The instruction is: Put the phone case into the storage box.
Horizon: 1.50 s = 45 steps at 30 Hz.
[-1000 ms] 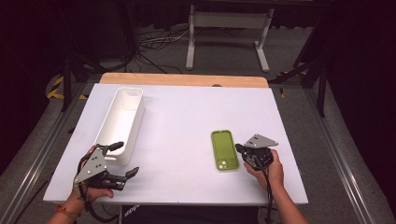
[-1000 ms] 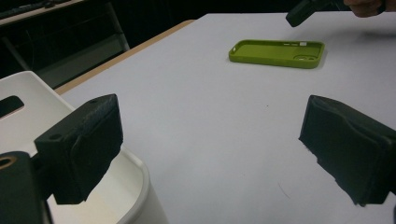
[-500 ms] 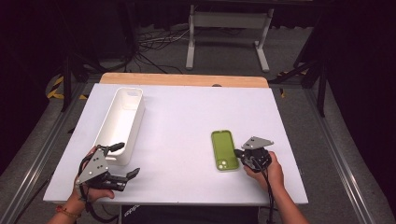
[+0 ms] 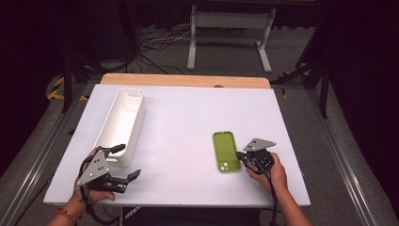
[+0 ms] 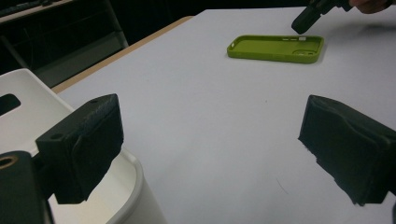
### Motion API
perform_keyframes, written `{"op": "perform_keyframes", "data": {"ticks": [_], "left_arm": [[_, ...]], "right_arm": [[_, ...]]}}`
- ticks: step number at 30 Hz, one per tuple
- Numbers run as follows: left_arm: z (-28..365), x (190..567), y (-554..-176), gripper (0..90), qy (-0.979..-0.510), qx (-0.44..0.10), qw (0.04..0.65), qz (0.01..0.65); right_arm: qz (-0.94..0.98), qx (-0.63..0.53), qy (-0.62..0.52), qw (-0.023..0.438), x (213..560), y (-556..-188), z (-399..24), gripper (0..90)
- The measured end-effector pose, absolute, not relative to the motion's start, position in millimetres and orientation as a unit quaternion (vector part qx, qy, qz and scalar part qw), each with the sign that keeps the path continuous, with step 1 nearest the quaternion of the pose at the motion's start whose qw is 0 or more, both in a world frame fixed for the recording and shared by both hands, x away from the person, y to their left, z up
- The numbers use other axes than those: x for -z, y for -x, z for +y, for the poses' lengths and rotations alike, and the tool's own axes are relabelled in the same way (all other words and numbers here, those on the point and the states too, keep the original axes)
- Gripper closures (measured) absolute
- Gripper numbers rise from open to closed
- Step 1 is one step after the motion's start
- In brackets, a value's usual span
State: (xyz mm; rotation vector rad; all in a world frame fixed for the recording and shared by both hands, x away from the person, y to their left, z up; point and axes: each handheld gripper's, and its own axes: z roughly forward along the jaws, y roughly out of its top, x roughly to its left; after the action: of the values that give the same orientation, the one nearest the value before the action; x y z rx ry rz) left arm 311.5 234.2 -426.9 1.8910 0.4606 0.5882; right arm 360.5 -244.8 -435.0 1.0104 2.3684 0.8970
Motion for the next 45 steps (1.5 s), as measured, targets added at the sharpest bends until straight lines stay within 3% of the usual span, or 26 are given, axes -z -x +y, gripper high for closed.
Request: {"op": "perform_keyframes", "data": {"ticks": [15, 45], "left_arm": [[233, 429, -313, 7.3, -0.795, -0.246, 0.522, 0.187], [228, 431, -314, 7.7, -0.805, -0.233, 0.514, 0.184]], "right_arm": [[0.858, -0.305, -0.37, 0.186, 440, -365, -248, 90.0], [0.892, -0.322, -0.274, 0.158, 443, -347, -188, 90.0]]}}
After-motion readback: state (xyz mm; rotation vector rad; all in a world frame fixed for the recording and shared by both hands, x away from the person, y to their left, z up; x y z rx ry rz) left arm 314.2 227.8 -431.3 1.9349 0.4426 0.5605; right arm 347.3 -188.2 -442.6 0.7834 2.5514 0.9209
